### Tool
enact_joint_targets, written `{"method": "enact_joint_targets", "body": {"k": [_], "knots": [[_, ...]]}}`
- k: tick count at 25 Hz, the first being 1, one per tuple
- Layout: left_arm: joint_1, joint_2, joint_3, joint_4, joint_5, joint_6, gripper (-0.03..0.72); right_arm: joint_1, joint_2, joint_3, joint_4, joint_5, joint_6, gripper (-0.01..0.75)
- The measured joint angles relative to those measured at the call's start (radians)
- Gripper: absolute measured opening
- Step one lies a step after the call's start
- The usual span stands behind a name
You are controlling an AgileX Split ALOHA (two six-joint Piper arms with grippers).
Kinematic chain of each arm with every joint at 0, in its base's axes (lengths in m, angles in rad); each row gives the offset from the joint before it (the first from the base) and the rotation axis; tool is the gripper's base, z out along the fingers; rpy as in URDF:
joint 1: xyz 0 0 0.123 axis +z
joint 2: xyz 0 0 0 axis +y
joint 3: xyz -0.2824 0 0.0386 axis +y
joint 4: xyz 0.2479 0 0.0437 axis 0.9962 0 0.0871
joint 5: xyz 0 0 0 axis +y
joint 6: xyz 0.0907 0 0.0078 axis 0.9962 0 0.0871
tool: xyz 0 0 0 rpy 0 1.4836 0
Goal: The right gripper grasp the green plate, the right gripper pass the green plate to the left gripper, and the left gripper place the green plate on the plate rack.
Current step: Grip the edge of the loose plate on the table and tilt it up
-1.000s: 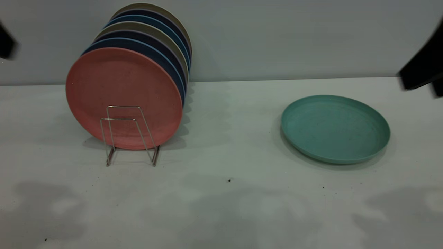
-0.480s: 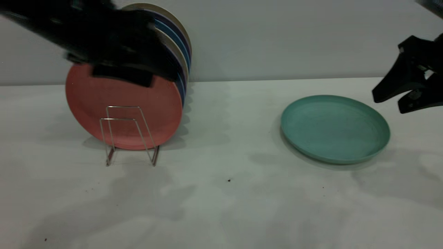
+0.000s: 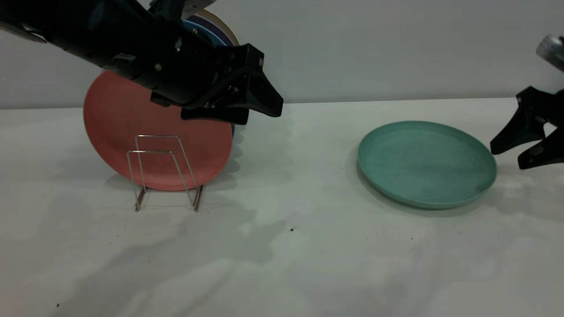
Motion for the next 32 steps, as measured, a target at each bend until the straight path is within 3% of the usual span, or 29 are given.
{"method": "enact_joint_targets", "body": {"k": [8,16,21,26,32], "knots": [[-0.001,0.0,0.0,-0.004,-0.001,0.005,0.545,-0.01,0.161,-0.157,0.021,0.028,-0.008,0.505],[-0.001,0.0,0.0,-0.007,-0.001,0.005,0.545,0.035,0.207,-0.182,0.097,0.0,-0.056,0.459],[-0.001,0.0,0.0,-0.008,-0.001,0.005,0.545,0.069,0.207,-0.183,0.1,-0.057,-0.061,0.308],[-0.001,0.0,0.0,-0.01,0.001,0.005,0.545,0.069,0.207,-0.183,0.105,-0.082,-0.084,0.046],[-0.001,0.023,0.0,-0.07,0.008,0.004,0.545,0.069,0.207,-0.184,0.126,-0.018,-0.173,0.01]]}}
